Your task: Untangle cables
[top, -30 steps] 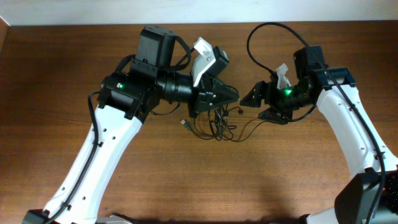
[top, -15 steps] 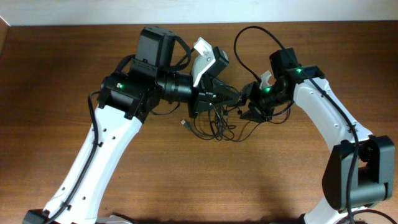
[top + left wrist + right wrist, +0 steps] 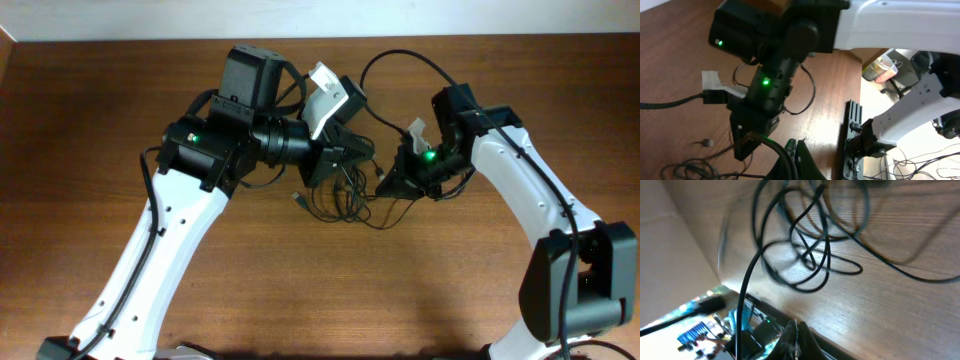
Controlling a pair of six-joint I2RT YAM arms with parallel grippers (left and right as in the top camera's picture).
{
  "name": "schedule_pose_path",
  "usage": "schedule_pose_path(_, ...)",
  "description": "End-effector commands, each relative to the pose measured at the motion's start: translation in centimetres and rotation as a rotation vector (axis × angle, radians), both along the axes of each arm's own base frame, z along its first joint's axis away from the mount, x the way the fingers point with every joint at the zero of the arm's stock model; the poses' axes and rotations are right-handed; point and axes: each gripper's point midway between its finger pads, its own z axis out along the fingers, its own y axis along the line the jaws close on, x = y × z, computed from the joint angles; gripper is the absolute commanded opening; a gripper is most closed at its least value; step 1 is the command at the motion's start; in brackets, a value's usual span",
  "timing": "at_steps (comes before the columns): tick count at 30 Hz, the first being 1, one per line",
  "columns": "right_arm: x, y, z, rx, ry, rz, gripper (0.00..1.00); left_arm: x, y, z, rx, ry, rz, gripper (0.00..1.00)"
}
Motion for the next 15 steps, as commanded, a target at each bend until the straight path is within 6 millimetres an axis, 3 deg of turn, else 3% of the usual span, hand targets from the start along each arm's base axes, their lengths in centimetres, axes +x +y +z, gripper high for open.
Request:
schedule_pose_path(1, 0.1, -0.2, 0.7, -0.010, -0.099, 0.048, 0.27, 0.2, 0.1, -0.1, 0.012, -0.016, 0.008, 0.00)
schedule_pose_path(2, 0.4, -0.1, 0.7, -0.010, -0.088, 0.023, 0.54, 0.2, 0.1, -0.1, 0.012, -0.015, 0.008, 0.00)
schedule_pose_path(4, 0.8, 0.0, 0.8, -0.009, -0.065, -0.024, 0.68, 0.2, 0.1, -0.1, 0.010, -0.015, 0.005, 0.00)
schedule_pose_path(11, 1.1, 0.0, 0.7, -0.013, -0.080, -0.024, 0.73, 0.1, 0.1, -0.1, 0.004, 0.041, 0.031, 0.00)
schedule_pose_path(15, 1.9, 0.2, 0.9, -0.009, -0.023, -0.121, 0.76, -0.3, 0.2, -0.3, 0.012, 0.053, 0.019, 0.00)
